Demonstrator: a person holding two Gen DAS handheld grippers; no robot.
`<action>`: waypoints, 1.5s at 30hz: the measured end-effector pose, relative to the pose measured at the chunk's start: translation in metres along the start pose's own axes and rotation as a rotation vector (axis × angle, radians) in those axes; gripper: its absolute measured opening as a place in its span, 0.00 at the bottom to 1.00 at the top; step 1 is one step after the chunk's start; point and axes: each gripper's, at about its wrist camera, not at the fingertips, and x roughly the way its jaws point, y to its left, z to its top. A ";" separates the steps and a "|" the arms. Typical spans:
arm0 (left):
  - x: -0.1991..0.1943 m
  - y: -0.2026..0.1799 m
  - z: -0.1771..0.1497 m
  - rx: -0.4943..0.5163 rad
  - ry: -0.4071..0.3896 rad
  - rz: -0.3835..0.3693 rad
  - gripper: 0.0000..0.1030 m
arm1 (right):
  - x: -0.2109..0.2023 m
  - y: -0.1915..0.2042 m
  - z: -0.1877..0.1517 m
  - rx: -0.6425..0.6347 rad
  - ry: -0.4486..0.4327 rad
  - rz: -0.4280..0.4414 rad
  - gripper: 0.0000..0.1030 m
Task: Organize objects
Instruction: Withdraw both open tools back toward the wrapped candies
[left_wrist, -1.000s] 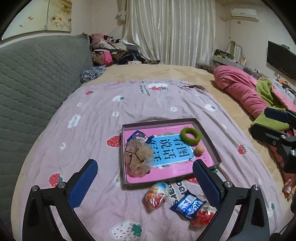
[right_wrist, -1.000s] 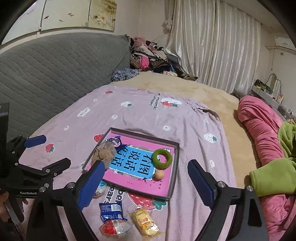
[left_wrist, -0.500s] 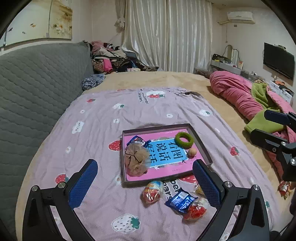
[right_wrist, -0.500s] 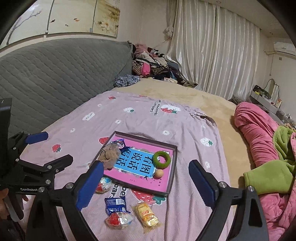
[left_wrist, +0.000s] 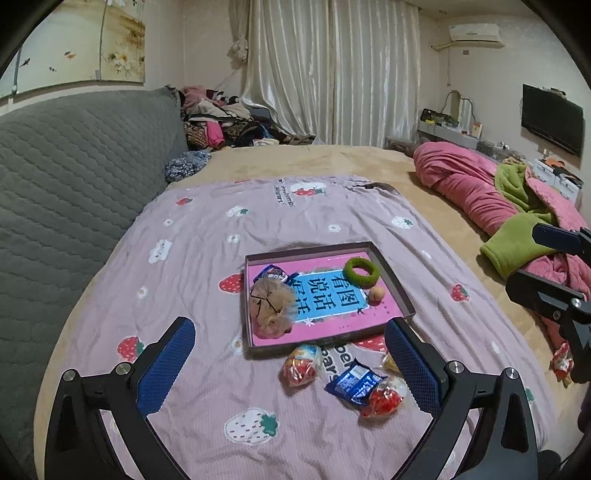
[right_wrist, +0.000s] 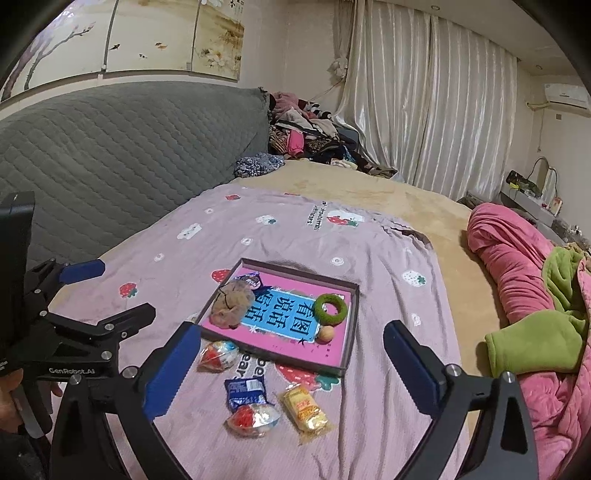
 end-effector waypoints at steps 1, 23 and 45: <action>-0.002 0.000 -0.002 0.001 0.000 -0.001 0.99 | -0.002 0.002 -0.002 0.000 0.001 0.000 0.97; -0.044 0.005 -0.043 0.001 -0.012 0.000 0.99 | -0.027 0.033 -0.054 0.002 0.044 -0.001 0.97; -0.052 0.005 -0.088 0.003 0.005 -0.019 0.99 | -0.041 0.052 -0.099 0.026 0.056 0.001 0.97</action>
